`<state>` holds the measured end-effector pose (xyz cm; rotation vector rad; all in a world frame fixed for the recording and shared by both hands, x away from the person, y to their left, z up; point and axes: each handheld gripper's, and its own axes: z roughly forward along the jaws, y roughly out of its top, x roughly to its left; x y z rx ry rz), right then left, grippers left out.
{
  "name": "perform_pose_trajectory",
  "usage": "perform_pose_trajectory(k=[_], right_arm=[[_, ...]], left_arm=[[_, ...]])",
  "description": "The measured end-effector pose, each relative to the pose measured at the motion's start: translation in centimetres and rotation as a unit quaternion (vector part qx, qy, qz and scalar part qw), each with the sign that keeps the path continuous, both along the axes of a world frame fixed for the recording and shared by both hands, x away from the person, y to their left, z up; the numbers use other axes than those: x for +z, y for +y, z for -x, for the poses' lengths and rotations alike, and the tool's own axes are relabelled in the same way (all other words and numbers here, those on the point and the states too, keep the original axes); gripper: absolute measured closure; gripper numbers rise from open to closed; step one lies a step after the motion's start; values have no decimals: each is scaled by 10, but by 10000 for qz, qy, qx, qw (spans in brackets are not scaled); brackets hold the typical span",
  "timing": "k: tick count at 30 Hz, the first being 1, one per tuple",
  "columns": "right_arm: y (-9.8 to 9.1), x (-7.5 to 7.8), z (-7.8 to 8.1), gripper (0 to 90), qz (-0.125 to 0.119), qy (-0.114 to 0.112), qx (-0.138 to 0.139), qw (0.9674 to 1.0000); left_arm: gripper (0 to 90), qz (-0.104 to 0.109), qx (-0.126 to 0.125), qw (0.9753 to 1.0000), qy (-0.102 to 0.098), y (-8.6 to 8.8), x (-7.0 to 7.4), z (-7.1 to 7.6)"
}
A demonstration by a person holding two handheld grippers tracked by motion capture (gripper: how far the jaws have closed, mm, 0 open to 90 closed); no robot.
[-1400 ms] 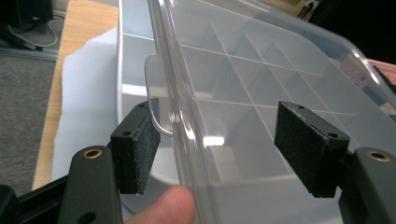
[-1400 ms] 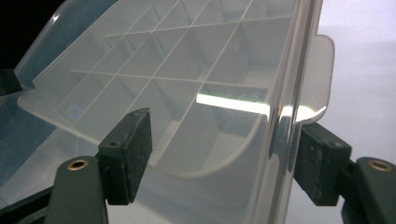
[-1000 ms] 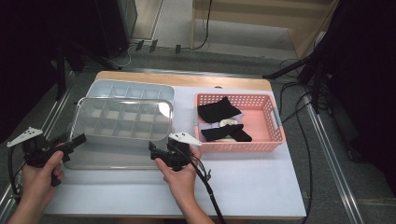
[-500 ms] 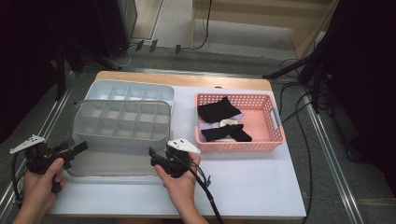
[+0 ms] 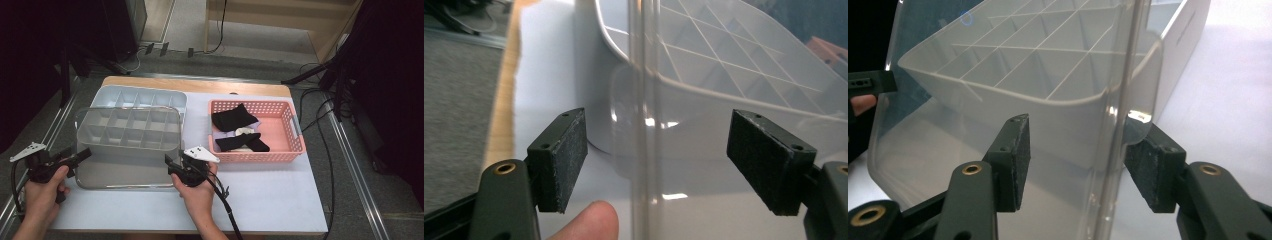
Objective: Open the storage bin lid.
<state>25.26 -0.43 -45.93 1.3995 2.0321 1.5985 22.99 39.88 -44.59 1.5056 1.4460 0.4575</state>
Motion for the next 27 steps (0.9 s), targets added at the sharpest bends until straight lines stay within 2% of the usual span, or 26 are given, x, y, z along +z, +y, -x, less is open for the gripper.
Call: perform_pose_trajectory(k=[4, 7, 9, 10, 12, 16, 19, 25, 27], right_arm=[[-2, 0, -4, 474, -87, 27, 80, 9999], [-2, 0, -4, 495, -195, 118, 21, 9997], [-5, 0, -5, 518, -280, 179, 41, 9994], [-7, 0, -6, 536, -400, 234, 49, 9989], [-7, 0, -6, 539, -429, 268, 61, 9987], [-6, 1, -5, 539, -364, 296, 19, 9989], [-8, 1, 0, 547, -379, 519, -13, 9979], [-8, -1, 6, 549, -413, 637, -3, 9971], [-8, -1, 9, 550, -405, 642, 4, 9971]], left_arm=[[325, -110, -92, 9999, -60, -4, 5, -2], [359, -185, -98, 9998, -76, -7, 9, -4], [365, -127, -85, 9998, -84, -5, 10, -6], [381, -78, -66, 9999, -82, -5, 10, -8], [387, -27, -74, 9999, -66, -4, 11, -9], [427, 117, -104, 9998, -99, 0, 12, -8], [466, 168, -143, 9996, -157, 1, 14, -4], [469, 178, -156, 9997, -105, 3, 13, 3], [470, 258, -149, 9995, -104, 3, 11, 6]])
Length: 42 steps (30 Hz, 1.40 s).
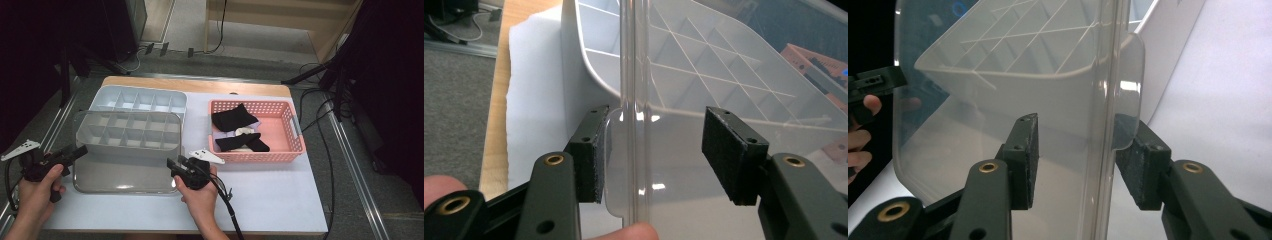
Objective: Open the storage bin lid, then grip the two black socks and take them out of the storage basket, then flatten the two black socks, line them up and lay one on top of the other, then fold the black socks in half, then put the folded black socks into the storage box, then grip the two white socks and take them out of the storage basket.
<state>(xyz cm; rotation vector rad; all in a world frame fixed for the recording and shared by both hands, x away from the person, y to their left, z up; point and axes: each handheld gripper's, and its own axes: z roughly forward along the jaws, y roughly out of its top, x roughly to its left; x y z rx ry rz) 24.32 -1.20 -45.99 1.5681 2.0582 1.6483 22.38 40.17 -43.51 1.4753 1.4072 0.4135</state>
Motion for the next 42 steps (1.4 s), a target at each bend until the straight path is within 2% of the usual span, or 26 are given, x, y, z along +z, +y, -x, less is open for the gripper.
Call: perform_pose_trajectory(k=[5, 17, 26, 27, 36, 40, 41, 42], right_arm=[[-2, 1, 8, 555, -42, 8, 11, 10000], [-12, 4, 28, 567, -72, 85, -11, 9999], [-17, -1, 43, 566, -146, 293, -11, 9995], [-17, -2, 47, 566, -177, 372, -6, 9992], [-15, -6, 61, 562, -168, 432, 67, 9989], [-14, -11, 64, 551, -151, 429, 110, 9989], [-14, -15, 65, 543, -172, 507, 119, 9985], [-14, -15, 65, 543, -172, 507, 119, 9985]], left_arm=[[469, 68, -3, 10000, 32, -1, -2, 7], [467, -35, -94, 9999, 92, -10, 2, 27], [475, -50, -102, 9998, 179, -14, 2, 45], [479, -55, -112, 9998, 175, -14, 2, 47], [478, -46, -66, 9996, 260, -11, -1, 64], [477, -105, -77, 9995, 301, -11, -4, 67], [471, -156, -72, 9991, 381, -12, -7, 66], [463, -156, -72, 9991, 381, -12, -7, 66]])
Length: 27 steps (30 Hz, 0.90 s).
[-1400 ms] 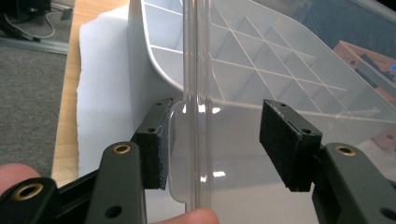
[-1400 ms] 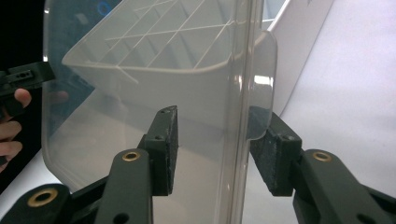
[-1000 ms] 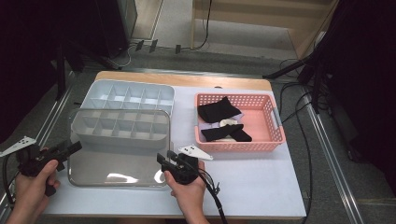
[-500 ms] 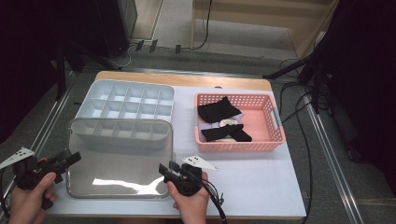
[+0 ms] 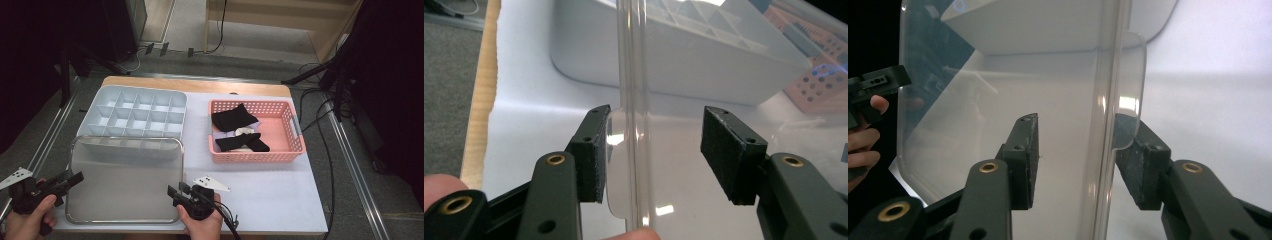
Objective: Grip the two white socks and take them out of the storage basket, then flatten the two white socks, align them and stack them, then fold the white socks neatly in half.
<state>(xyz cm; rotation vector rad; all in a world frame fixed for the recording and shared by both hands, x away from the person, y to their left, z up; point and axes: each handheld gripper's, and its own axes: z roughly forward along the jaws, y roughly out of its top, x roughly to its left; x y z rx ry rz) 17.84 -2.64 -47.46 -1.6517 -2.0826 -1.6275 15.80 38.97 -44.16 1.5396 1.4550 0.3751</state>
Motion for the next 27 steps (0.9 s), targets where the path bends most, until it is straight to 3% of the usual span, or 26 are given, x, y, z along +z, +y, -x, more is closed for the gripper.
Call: perform_pose_trajectory(k=[5, 8, 11, 17, 27], right_arm=[[-2, -10, -4, 509, 57, 36, 90, 9999], [-1, -9, -5, 489, 106, -39, 95, 9999], [-1, -7, -11, 411, 234, -89, 65, 9997], [-9, -1, -19, 590, -15, -169, -79, 9998], [-9, -1, -11, 591, 22, 59, -138, 9999]], left_arm=[[411, -165, -115, 9996, 208, -4, -9, -7], [414, -152, -103, 9997, 153, -4, -9, -11], [417, -244, -72, 9996, 132, -2, -5, -16], [425, -201, -89, 9997, 133, -6, -2, -25], [454, -297, -190, 9992, 169, -6, 1, -13]])
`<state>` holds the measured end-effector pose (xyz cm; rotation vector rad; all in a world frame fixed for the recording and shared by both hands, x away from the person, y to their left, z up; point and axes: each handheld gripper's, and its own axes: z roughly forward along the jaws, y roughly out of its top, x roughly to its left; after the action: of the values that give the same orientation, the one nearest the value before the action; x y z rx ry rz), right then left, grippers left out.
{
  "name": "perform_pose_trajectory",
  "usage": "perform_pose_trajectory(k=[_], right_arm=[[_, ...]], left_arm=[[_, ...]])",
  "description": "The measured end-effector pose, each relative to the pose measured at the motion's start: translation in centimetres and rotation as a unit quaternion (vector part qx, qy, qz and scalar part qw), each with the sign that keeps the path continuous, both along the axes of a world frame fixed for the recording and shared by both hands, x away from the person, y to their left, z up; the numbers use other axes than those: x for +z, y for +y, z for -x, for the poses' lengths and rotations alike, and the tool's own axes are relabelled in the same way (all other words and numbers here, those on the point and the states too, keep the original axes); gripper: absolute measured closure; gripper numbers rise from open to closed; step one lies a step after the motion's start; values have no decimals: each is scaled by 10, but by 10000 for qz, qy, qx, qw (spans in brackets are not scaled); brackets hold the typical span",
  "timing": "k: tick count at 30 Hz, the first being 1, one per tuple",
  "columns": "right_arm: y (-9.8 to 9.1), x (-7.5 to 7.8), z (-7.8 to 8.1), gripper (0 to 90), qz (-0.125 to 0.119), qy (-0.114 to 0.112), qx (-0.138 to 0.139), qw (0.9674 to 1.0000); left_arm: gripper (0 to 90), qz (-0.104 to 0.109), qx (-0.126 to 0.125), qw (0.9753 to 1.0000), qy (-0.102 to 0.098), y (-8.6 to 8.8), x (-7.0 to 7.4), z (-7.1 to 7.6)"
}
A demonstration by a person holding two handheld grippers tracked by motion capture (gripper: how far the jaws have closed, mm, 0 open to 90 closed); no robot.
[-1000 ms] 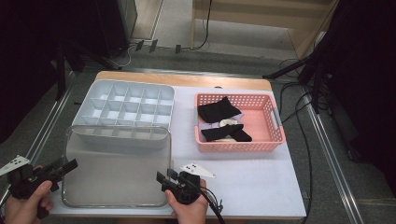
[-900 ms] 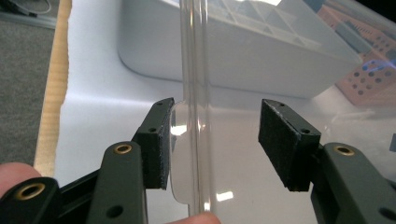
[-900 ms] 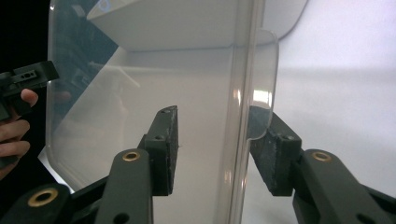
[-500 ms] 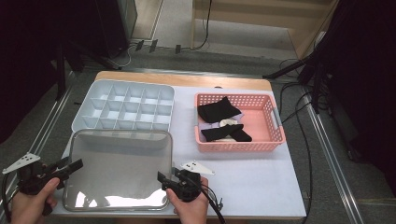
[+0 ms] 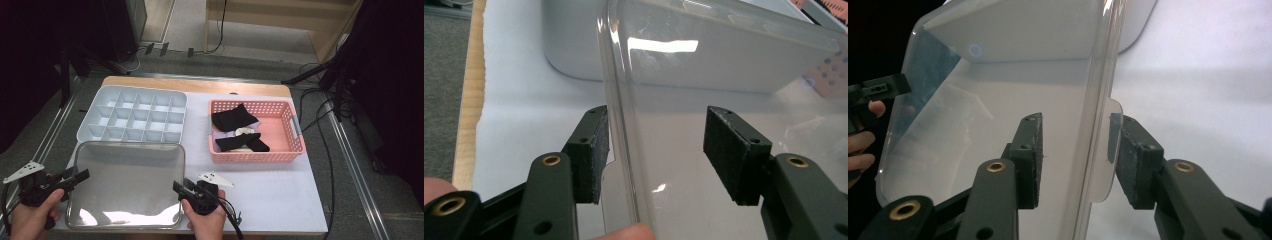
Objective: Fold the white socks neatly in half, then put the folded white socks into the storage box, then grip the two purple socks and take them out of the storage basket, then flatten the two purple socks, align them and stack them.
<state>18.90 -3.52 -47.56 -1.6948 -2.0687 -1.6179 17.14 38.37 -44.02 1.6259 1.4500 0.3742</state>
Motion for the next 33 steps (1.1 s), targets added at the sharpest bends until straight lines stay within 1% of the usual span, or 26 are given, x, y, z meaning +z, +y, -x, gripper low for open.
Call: perform_pose_trajectory(k=[1, 2, 3, 5, 6, 8, 9, 11, 13, 14, 17, 19, 21, 22, 24, 26, 27, 29, 31, 32, 33], right_arm=[[0, 0, 1, 590, 12, 9, -3, 10000], [2, -1, 4, 588, 35, -39, 0, 10000], [2, -1, 4, 588, 35, -39, 0, 10000], [3, -2, 9, 584, 81, -63, -12, 9999], [4, -2, 11, 583, 109, -116, 4, 9999], [4, -3, 14, 582, 114, -112, 15, 9999], [5, -3, 15, 582, 123, -130, 27, 9998], [5, -3, 18, 582, 147, -105, 16, 9998], [6, -4, 21, 579, 162, -84, 30, 9998], [6, -4, 21, 579, 162, -84, 30, 9998], [7, -8, 23, 572, 179, -50, 76, 9998], [8, -9, 23, 562, 238, -62, 117, 9996], [9, -11, 21, 545, 281, -59, 130, 9995], [10, -12, 21, 537, 306, -71, 130, 9994], [12, -14, 21, 515, 374, -94, 122, 9992], [13, -17, 19, 499, 416, -78, 130, 9990], [13, -17, 19, 501, 413, -81, 140, 9990], [13, -17, 18, 494, 442, -124, 168, 9988], [14, -17, 17, 483, 469, -138, 200, 9986], [15, -16, 16, 460, 557, -193, 266, 9979], [15, -16, 16, 460, 557, -193, 266, 9979]], left_arm=[[454, -4, 18, 10000, -11, 0, 0, 2], [452, -15, 10, 10000, 19, 1, -2, 5], [450, -15, 10, 10000, 19, 1, -2, 5], [448, 15, 26, 10000, 36, 2, -5, 8], [445, 83, 55, 9999, 32, 2, -6, 9], [446, 71, 25, 10000, 30, 3, -7, 11], [446, 75, 52, 10000, 21, 3, -7, 12], [443, 78, 91, 9999, 18, 2, -7, 14], [442, 54, 78, 9999, 49, 3, -7, 16], [442, 21, 83, 10000, 31, 3, -8, 16], [442, 34, 103, 9999, 111, 4, -11, 18], [442, -3, 85, 9999, 150, 4, -13, 18], [437, -31, 144, 9997, 171, 2, -15, 16], [431, -84, 116, 9997, 210, 2, -15, 15], [420, -120, 180, 9994, 266, 0, -17, 13], [415, -188, 226, 9988, 396, -2, -20, 10], [406, -170, 238, 9986, 450, -2, -20, 8], [399, -191, 241, 9983, 493, -2, -20, 7], [405, -295, 318, 9982, 424, -3, -19, 7], [397, -356, 356, 9979, 408, -4, -19, 6], [397, -362, 394, 9980, 346, -4, -18, 6]])
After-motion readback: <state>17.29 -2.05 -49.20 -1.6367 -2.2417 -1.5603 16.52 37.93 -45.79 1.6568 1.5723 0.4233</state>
